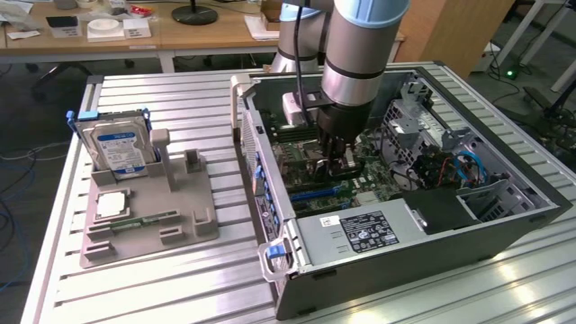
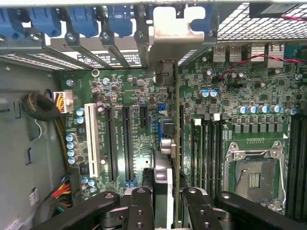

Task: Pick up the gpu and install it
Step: 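Insert the gpu into the slot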

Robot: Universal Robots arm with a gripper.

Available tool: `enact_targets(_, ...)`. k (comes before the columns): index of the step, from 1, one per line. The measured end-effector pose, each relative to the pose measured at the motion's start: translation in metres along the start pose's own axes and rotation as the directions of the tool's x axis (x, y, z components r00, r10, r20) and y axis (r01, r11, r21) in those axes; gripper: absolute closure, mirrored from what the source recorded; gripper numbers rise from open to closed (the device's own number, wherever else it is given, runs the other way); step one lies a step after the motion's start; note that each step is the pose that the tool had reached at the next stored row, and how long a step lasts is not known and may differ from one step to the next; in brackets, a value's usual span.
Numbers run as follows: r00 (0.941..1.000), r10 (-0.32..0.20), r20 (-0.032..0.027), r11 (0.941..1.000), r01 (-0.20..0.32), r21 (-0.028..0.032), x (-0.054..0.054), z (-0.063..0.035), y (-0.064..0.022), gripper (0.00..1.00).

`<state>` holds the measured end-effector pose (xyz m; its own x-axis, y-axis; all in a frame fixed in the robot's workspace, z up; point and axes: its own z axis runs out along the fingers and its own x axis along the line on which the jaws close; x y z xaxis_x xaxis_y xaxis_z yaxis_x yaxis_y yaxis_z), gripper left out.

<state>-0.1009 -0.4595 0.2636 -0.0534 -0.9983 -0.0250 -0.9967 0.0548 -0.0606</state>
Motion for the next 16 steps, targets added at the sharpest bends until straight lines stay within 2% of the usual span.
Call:
enact_targets(3,1.0000,0.000,0.0005,1.0000,0.000,0.0001,0.0000,0.0011,0.0000,0.72)
enact_targets(7,0.9999,0.000,0.0110,1.0000,0.000,-0.0009,0.0001,0.0042,0.0002,0.72)
enact_targets(8,0.9999,0.001,0.0113,1.0000,-0.001,-0.0009,0.0001,0.0043,0.0002,0.72)
enact_targets(12,0.9999,0.001,0.0105,1.0000,0.000,-0.0010,0.0002,0.0053,0.0002,0.72)
enact_targets(16,1.0000,0.000,0.0031,1.0000,0.000,-0.0015,0.0004,0.0083,0.0004,0.72)
